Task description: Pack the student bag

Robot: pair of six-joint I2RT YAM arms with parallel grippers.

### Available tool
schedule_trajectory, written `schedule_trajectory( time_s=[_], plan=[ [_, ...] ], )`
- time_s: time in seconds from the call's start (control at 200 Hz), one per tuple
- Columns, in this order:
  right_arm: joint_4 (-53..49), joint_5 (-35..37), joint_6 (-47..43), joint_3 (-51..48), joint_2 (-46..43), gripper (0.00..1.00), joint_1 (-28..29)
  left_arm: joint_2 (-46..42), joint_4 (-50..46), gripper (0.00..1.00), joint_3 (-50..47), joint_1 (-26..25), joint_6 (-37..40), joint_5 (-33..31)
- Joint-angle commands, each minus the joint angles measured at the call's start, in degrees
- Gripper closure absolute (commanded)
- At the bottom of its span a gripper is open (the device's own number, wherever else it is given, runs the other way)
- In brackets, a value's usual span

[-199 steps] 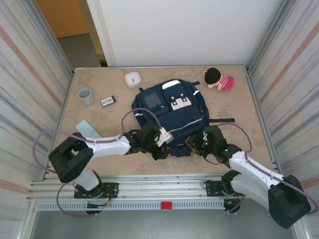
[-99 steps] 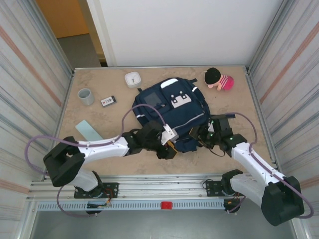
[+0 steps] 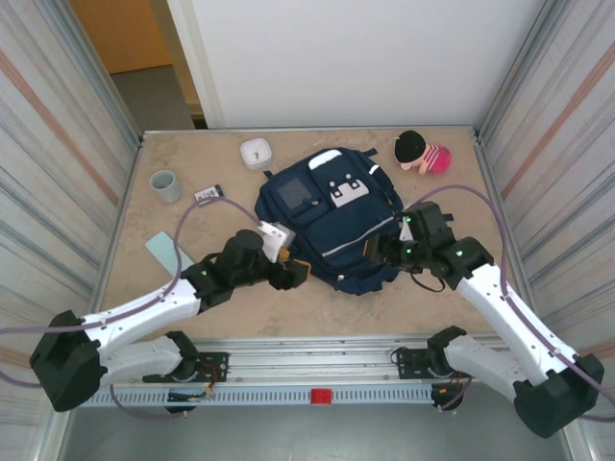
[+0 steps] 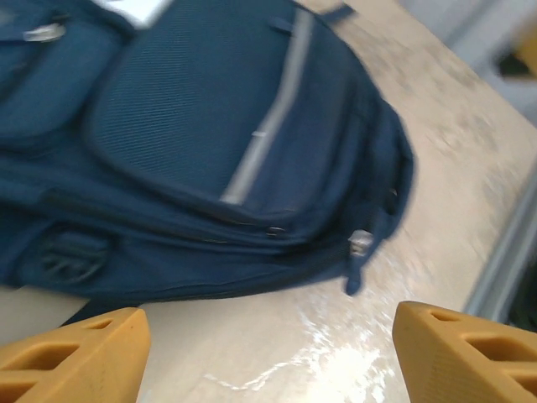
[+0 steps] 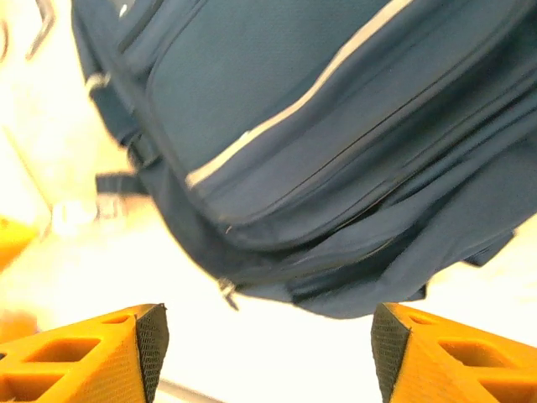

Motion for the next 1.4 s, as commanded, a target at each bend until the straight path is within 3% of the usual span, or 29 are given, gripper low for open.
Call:
schedule_trajectory(
  time_s=[0.0, 0.12, 0.21, 0.476, 0.782, 0.962, 1.112, 1.398],
  plan=[
    [-5.14, 9.30, 5.78, 3.16, 1.04, 0.35, 10.20, -1.95, -2.39, 0.24, -2.34, 4.22, -11.26, -0.24],
    [-3.51, 13.76, 12.18, 4.58, 6.47, 0.35, 21.05, -2.34, -1.98, 0.25, -3.92, 7.72, -14.43, 2.02],
    [-1.69, 13.27, 13.86, 6.06, 11.71, 0.36, 24.85, -2.44, -1.71, 0.25, -4.59, 8.49, -14.69, 3.07],
    [-0.34, 15.98, 17.90, 10.43, 27.87, 0.41, 28.78, -3.90, -0.94, 0.25, -6.68, 9.15, -15.78, 3.91],
    [-7.71, 29.72, 23.22, 15.02, 38.80, 0.43, 31.67, -4.47, -0.52, 0.25, -7.65, 10.93, -15.66, 5.01],
    [-6.24, 33.48, 24.34, 14.64, 40.96, 0.48, 31.87, -3.18, 0.20, 0.25, -7.17, 11.25, -15.60, 5.71],
    [-8.69, 37.27, 25.68, 15.52, 40.89, 0.65, 32.75, -2.30, -0.21, 0.26, -6.54, 11.25, -15.59, 6.05],
    [-14.17, 41.78, 29.36, 15.00, 39.48, 0.77, 33.48, -2.00, -0.27, 0.25, -6.43, 11.26, -15.39, 5.96]
  ],
)
